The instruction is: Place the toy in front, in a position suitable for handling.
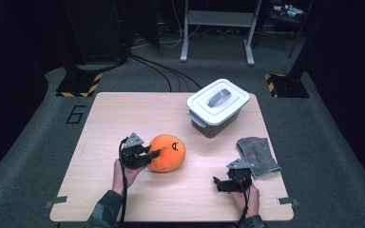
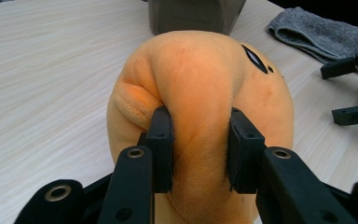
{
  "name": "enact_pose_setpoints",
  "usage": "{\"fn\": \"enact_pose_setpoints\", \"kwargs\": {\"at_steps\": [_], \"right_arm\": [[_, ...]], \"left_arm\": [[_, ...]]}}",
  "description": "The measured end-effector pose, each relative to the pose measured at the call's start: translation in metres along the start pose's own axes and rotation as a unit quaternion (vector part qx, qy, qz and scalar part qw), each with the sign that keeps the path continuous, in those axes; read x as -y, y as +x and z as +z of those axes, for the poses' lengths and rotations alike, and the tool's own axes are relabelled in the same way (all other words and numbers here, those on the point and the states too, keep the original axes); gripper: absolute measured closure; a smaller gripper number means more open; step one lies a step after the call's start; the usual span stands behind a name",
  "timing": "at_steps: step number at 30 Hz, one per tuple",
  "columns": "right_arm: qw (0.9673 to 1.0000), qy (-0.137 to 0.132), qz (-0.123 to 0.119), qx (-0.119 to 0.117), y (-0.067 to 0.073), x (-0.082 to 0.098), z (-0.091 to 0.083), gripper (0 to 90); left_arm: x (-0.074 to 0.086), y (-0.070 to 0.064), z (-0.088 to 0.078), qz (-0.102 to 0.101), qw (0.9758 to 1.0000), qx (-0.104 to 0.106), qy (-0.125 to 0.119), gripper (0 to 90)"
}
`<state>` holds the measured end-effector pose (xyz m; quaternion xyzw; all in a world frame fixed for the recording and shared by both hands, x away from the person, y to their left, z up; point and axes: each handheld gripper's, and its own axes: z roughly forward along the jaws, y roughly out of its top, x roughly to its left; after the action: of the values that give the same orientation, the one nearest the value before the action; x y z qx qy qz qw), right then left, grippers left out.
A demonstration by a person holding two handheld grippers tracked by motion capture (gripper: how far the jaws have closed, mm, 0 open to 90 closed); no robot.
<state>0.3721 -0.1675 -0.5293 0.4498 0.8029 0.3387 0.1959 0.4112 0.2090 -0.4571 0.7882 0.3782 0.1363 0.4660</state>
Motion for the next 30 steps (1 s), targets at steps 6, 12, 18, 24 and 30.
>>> {"fn": "enact_pose_setpoints", "kwargs": {"at_steps": [6, 12, 18, 24, 30], "right_arm": [[1.0, 0.0, 0.0, 0.0, 0.0, 0.0, 0.0, 5.2], [1.0, -0.002, 0.0, 0.001, 0.0, 0.0, 0.0, 5.1], [1.0, 0.0, 0.001, 0.0, 0.0, 0.0, 0.0, 5.2], [1.0, 0.0, 0.002, 0.0, 0.0, 0.0, 0.0, 5.2], [1.0, 0.001, 0.003, 0.001, 0.0, 0.0, 0.0, 5.2]], "left_arm": [[0.0, 0.0, 0.014, 0.013, 0.9995, 0.014, 0.024, 63.2], [0.0, 0.003, 0.012, -0.001, 0.9997, 0.005, 0.023, 45.2], [0.002, 0.003, 0.002, -0.012, 0.9998, -0.005, 0.017, 29.0], [0.006, 0.001, -0.017, -0.026, 0.9996, -0.011, -0.003, 22.4], [0.02, -0.001, -0.03, -0.039, 0.9991, -0.016, -0.008, 21.3]]}}
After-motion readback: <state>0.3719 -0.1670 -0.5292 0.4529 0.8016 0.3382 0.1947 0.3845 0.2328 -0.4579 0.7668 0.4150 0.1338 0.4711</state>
